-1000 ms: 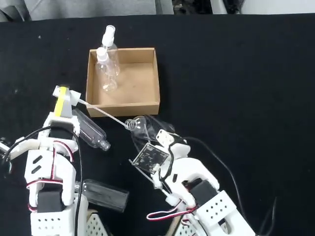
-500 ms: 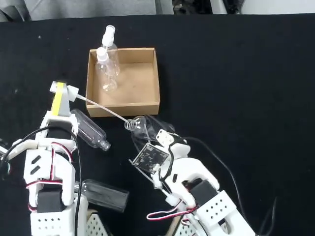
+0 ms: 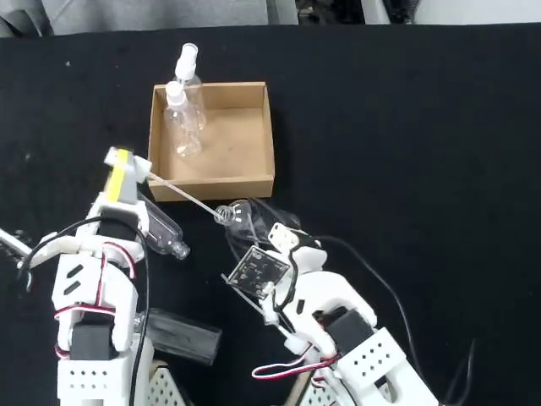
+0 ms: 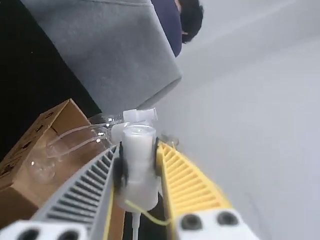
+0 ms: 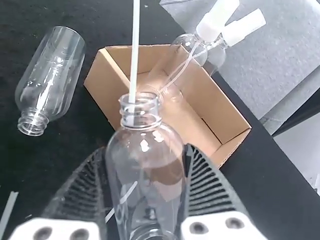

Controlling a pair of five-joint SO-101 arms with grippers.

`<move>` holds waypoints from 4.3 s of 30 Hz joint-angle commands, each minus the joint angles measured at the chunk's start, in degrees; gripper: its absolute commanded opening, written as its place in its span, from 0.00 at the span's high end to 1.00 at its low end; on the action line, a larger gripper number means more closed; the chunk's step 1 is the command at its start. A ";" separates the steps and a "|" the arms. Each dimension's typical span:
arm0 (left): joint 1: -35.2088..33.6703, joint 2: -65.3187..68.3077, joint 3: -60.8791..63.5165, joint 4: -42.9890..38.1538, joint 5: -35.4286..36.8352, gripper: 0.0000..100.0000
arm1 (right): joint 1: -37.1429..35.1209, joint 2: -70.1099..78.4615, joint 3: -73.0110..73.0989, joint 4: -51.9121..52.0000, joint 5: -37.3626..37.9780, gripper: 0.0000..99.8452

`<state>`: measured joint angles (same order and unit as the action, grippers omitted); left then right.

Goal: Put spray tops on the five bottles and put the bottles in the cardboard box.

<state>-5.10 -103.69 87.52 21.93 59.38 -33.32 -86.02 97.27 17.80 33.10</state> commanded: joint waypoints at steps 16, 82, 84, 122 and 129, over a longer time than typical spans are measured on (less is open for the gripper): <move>7.78 -0.70 -0.66 2.99 -3.69 0.97 | -0.70 -1.10 -0.13 0.35 -5.10 0.99; 23.25 -0.70 -3.03 15.91 -16.97 0.88 | -0.97 -1.10 -0.13 3.43 -5.45 0.99; 23.25 -0.70 -3.65 15.91 -16.97 0.88 | -0.97 -1.10 -0.13 3.43 -5.45 0.99; 23.78 -0.62 -9.27 25.05 -19.87 0.78 | -1.05 -1.10 -0.13 3.69 -5.45 0.99; 20.79 -0.70 -9.98 24.62 -19.08 0.82 | -1.05 -1.10 -0.13 3.69 -5.45 0.99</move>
<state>18.37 -103.78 81.10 46.81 39.78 -33.49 -85.93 97.27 21.14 28.09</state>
